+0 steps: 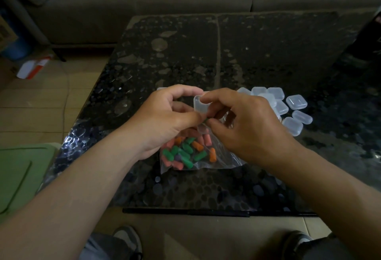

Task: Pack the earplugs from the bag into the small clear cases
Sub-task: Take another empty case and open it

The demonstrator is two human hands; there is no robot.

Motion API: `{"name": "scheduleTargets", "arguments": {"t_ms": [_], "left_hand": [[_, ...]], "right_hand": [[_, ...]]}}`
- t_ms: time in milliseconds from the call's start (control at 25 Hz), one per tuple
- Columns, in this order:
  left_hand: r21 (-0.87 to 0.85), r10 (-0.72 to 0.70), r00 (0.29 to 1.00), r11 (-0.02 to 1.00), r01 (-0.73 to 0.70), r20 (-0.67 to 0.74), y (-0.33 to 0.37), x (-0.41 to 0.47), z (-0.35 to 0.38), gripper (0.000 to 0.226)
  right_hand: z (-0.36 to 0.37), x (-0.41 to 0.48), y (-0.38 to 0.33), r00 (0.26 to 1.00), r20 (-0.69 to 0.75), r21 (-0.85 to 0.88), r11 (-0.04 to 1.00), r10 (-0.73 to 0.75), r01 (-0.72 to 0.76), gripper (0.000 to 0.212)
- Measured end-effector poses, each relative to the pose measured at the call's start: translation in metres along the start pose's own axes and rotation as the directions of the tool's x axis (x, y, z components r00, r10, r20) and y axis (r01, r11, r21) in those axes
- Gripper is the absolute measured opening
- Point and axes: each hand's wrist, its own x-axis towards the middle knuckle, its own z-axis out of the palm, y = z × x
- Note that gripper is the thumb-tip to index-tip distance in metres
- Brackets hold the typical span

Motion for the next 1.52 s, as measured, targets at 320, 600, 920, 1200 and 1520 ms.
{"name": "scheduleTargets", "arguments": {"t_ms": [320,600,920,1200,1520], "left_hand": [[0.217,-0.037,0.994,0.974,0.060,-0.107,-0.006,0.005,-0.015,0.048],[0.221,-0.122,0.978,0.962,0.159,-0.171,-0.010,0.010,-0.017,0.043],[0.135,-0.180,0.974,0.971,0.199,-0.141,-0.007,0.009,-0.017,0.030],[0.127,-0.172,0.975,0.974,0.190,-0.140,-0.009,0.010,-0.016,0.029],[0.127,-0.181,0.975,0.972,0.197,-0.128,-0.008,0.009,-0.016,0.030]], "right_hand": [[-0.011,0.007,0.006,0.928,0.069,-0.086,0.929,0.367,-0.361,0.024],[-0.012,0.009,0.004,0.786,0.132,0.023,0.791,0.604,-0.612,0.019],[0.003,0.004,-0.007,0.623,0.465,0.389,0.488,0.629,-0.782,0.012],[0.024,0.003,-0.005,0.760,0.402,0.320,0.700,0.511,-0.639,0.019],[0.032,0.001,-0.001,0.911,0.257,0.070,0.934,0.323,-0.351,0.011]]}}
